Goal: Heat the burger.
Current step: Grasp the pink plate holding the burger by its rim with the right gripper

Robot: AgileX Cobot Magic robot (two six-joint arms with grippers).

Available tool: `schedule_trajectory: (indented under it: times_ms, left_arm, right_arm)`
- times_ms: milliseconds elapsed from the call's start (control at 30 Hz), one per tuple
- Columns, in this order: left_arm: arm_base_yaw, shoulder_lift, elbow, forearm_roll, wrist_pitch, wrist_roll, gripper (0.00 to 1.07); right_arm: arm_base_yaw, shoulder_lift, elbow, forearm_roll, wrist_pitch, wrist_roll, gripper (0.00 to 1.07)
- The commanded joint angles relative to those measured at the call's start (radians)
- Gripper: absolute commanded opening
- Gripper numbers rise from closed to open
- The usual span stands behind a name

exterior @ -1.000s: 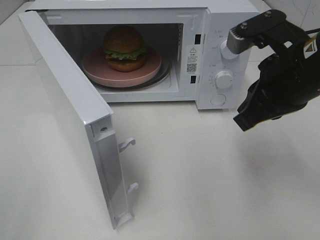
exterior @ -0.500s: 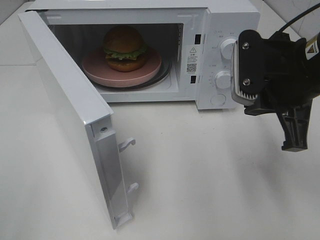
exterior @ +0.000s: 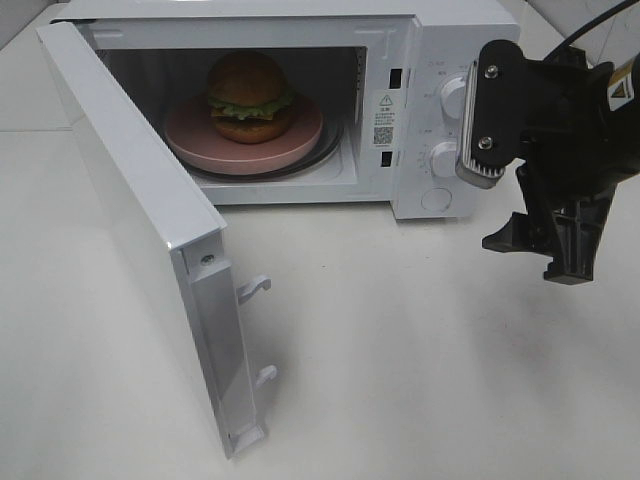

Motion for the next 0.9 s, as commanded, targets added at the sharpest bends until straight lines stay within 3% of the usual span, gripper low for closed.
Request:
schedule_trajectory:
  times_ms: [33,500,900]
  left_arm:
    - [0.006,-0.022,0.002,-0.006,-0.005,0.000,1.03]
    - [0.006,-0.022,0.002,-0.006,-0.005,0.000,1.03]
    - [0.006,-0.022,0.002,-0.006,-0.005,0.000,1.03]
  right_arm:
    - [0.026,0.031,-0.021,-0.011,0.010,0.047,1.01]
    - [0.139,0.228,-0.198,-0.103,0.028,0.088,0.98]
    - [0.181,0.368,-0.318,-0.155,-0.011,0.107,0.96]
